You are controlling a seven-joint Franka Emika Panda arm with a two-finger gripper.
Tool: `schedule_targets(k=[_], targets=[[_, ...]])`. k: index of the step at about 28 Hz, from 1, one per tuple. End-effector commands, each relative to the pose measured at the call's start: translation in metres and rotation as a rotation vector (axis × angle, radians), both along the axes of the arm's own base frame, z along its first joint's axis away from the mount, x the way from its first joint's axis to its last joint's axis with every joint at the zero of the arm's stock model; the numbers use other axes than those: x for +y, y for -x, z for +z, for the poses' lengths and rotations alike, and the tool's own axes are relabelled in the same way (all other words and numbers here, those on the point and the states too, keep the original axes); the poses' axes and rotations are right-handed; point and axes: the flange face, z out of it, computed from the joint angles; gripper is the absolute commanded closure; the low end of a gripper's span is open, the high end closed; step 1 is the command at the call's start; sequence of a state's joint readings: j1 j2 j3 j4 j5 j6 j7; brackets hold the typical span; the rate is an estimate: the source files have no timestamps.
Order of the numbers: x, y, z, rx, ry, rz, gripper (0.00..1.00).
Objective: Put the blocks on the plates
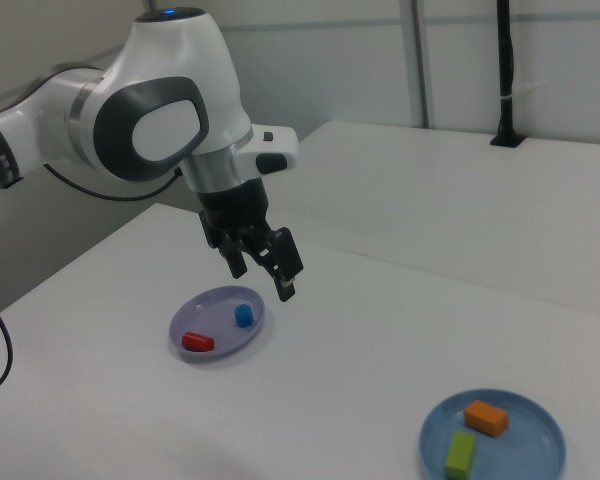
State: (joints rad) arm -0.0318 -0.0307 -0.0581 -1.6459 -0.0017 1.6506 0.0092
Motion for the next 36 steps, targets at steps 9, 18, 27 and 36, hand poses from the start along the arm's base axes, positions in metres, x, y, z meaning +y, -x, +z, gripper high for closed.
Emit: schedule_targets(k=[9,18,27,36], targets=[[0.000,-0.002,-0.004,0.009,-0.008,0.016,0.00],[0.003,-0.003,-0.006,0.012,-0.008,0.022,0.00],[0.006,-0.003,-0.008,0.016,-0.008,0.028,0.00],[0.012,-0.004,-0.005,0.010,-0.014,0.031,0.00]])
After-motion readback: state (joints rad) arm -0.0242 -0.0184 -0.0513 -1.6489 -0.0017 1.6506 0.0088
